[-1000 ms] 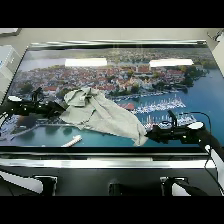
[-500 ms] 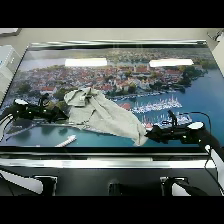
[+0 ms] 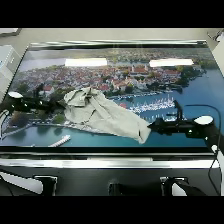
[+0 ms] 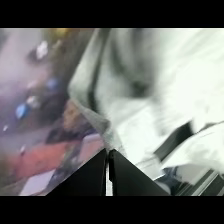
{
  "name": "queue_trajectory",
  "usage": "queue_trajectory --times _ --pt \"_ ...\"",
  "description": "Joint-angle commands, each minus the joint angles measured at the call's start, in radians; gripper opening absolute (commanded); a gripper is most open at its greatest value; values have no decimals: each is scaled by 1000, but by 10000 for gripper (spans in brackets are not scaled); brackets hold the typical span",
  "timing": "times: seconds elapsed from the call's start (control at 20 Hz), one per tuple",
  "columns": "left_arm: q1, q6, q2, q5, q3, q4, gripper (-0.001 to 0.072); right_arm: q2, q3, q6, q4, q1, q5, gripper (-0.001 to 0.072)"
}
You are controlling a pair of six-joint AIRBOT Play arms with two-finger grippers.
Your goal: Fold the clothes and pants, and hang the long-sleeved shirts on hangers.
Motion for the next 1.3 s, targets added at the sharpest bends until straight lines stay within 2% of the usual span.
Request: queue_trajectory --times 0.0,0.25,0.4,0.55,0.7,0.9,1.0,1.1,1.25 --pt "-12 -73 46 -14 184 -29 13 47 155 68 -4 -1 1 36" --pt "-36 -219 118 45 596 -56 13 49 551 117 -50 -1 -37 36" --pt "-35 -317 171 97 864 -56 13 50 792 134 -60 -1 3 36" --pt "-9 -337 388 156 821 -29 13 55 1041 152 -61 -1 142 36" --pt "40 -388 653 154 740 87 13 105 1241 221 -103 -1 288 36" --pt "108 -555 917 156 737 344 13 242 1331 388 -235 -1 381 36" --pt "118 -631 965 176 737 395 13 285 1331 470 -268 -1 388 36" --pt "118 -669 954 198 737 375 13 279 1329 559 -267 -1 391 36" --pt "117 -666 838 191 735 268 13 180 1329 696 -255 -1 439 36"
